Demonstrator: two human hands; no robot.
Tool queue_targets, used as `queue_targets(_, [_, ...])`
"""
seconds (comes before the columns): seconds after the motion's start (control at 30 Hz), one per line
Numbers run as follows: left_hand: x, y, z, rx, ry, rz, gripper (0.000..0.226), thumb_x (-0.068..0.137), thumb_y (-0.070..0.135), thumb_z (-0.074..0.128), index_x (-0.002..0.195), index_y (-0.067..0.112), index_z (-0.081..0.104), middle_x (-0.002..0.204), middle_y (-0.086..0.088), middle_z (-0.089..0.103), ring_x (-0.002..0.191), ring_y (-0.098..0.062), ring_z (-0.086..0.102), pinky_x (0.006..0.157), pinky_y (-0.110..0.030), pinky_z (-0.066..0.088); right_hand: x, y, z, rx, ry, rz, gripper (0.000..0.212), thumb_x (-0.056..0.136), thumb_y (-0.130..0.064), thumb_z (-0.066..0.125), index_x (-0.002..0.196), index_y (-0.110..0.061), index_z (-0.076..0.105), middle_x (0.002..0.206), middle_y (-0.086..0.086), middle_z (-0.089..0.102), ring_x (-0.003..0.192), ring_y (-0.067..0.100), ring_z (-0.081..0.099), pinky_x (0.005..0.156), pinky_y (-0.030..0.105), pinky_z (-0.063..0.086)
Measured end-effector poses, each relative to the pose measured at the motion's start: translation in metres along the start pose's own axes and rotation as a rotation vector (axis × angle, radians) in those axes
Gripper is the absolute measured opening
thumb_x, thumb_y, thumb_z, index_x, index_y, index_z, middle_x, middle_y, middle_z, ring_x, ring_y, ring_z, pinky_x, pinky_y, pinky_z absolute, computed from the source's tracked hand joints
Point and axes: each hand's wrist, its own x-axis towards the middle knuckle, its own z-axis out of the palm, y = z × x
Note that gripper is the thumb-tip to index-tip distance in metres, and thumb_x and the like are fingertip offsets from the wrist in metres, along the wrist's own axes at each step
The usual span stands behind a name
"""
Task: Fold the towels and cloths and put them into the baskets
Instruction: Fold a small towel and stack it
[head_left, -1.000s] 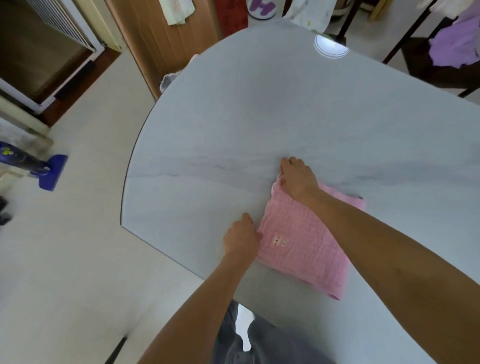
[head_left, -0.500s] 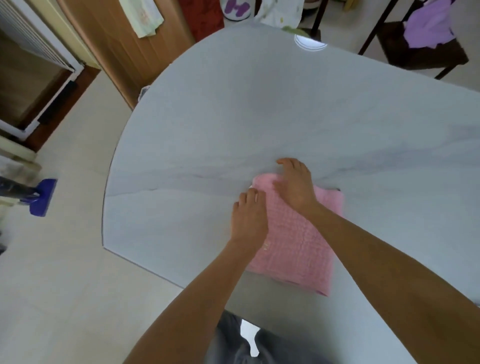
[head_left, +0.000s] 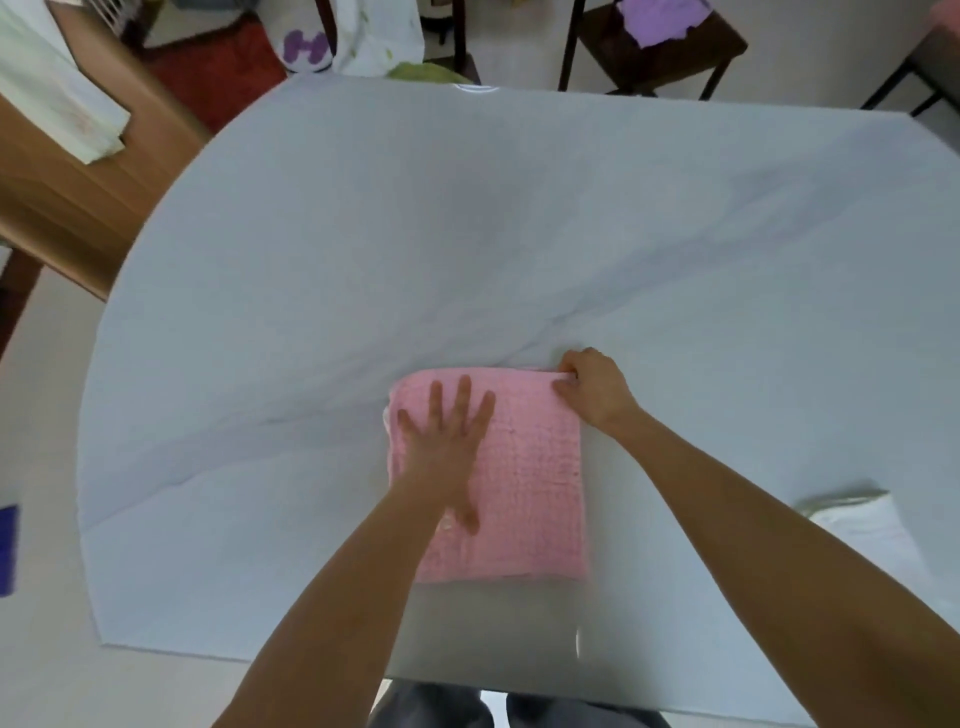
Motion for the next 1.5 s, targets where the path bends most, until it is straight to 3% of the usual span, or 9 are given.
queue_targets(0.47, [-0.014, -0.013, 0.019, -0.095, 0.125, 0.108, 0.135, 0.062, 0.073, 0.069, 0.147, 0.025, -0.026, 0.145, -0.001, -0.044, 0.141, -0.031, -0.031, 0.111, -0.067, -0.001, -0.114, -0.001, 0.038, 0.234, 0.155, 0.308, 0.044, 0.098, -0.03, 0.045, 0.138, -0.016, 0.033, 0.118, 0.012, 0.052, 0.104, 0.031, 0.056, 0.083, 0.045, 0.049])
queue_targets(0.67, [-0.03, -0.028, 0.047, -0.136, 0.025, 0.081, 0.145, 0.054, 0.073, 0.074, 0.146, 0.029, -0.028, 0.148, 0.002, -0.044, 0.14, -0.033, -0.033, 0.111, -0.068, -0.002, -0.171, -0.012, 0.068, -0.029, 0.097, 0.096, 0.057, 0.1, -0.025, 0.033, 0.151, -0.038, 0.012, 0.109, 0.005, 0.037, 0.076, 0.021, 0.047, 0.068, 0.035, 0.046])
queue_targets(0.83, [-0.029, -0.028, 0.052, -0.114, 0.034, 0.107, 0.157, 0.041, 0.077, 0.076, 0.143, 0.029, -0.034, 0.146, -0.003, -0.047, 0.136, -0.038, -0.037, 0.107, -0.072, -0.004, -0.188, -0.005, 0.071, -0.097, 0.104, 0.024, 0.057, 0.082, -0.082, 0.028, 0.124, -0.045, 0.032, 0.125, -0.007, 0.053, 0.104, 0.025, 0.058, 0.092, 0.044, 0.043])
queue_targets(0.97, [-0.027, -0.028, 0.053, -0.074, 0.026, 0.13, 0.157, 0.041, 0.079, 0.075, 0.144, 0.027, -0.032, 0.147, -0.007, -0.044, 0.137, -0.042, -0.034, 0.105, -0.072, -0.005, -0.199, 0.005, 0.076, -0.199, 0.125, 0.114, 0.047, 0.097, -0.052, 0.041, 0.138, -0.031, 0.032, 0.141, 0.006, 0.044, 0.118, 0.033, 0.051, 0.096, 0.046, 0.042])
queue_targets(1.07, [-0.03, -0.035, 0.045, -0.077, 0.084, 0.164, 0.133, 0.056, 0.078, 0.068, 0.153, 0.029, -0.009, 0.158, -0.004, -0.024, 0.144, -0.038, -0.018, 0.107, -0.066, -0.011, -0.198, -0.003, 0.084, -0.258, 0.282, 0.081, 0.055, 0.081, 0.001, 0.061, 0.133, -0.008, 0.045, 0.133, 0.024, 0.048, 0.107, 0.039, 0.051, 0.086, 0.045, 0.049])
queue_targets(1.17, [-0.033, -0.057, 0.03, -0.067, 0.454, 0.332, 0.055, 0.084, 0.049, 0.046, 0.13, 0.02, 0.058, 0.145, -0.007, 0.048, 0.138, -0.035, 0.037, 0.108, -0.068, 0.012, -0.194, -0.052, 0.092, -0.108, 0.272, -0.052, 0.042, 0.081, -0.001, 0.062, 0.122, 0.001, 0.055, 0.118, 0.022, 0.058, 0.094, 0.037, 0.058, 0.076, 0.043, 0.054])
queue_targets(1.23, [-0.032, -0.079, 0.026, 0.102, 0.611, 0.524, 0.042, 0.08, 0.021, 0.037, 0.098, 0.016, 0.075, 0.11, -0.007, 0.071, 0.11, -0.034, 0.064, 0.095, -0.067, 0.037, -0.191, -0.089, 0.105, -0.04, 0.17, -0.131, 0.037, 0.089, -0.017, 0.05, 0.12, 0.003, 0.056, 0.113, 0.02, 0.059, 0.091, 0.035, 0.058, 0.072, 0.04, 0.055])
queue_targets(1.37, [-0.021, -0.09, 0.019, 0.406, 0.583, 0.735, 0.05, 0.074, 0.006, 0.031, 0.094, 0.007, 0.076, 0.105, -0.015, 0.072, 0.098, -0.037, 0.068, 0.079, -0.058, 0.053, -0.188, -0.13, 0.137, -0.171, -0.099, 0.022, 0.066, 0.081, -0.05, 0.052, 0.119, 0.003, 0.057, 0.111, 0.017, 0.059, 0.095, 0.032, 0.059, 0.075, 0.036, 0.054])
queue_targets(1.5, [-0.012, -0.093, 0.014, 0.477, 0.427, 0.672, 0.057, 0.088, 0.009, 0.022, 0.134, 0.008, 0.055, 0.142, -0.018, 0.048, 0.127, -0.036, 0.05, 0.105, -0.051, 0.038, -0.18, -0.163, 0.143, -0.264, -0.07, 0.191, 0.086, 0.073, -0.05, 0.071, 0.13, 0.01, 0.046, 0.122, 0.024, 0.051, 0.107, 0.036, 0.054, 0.086, 0.039, 0.051])
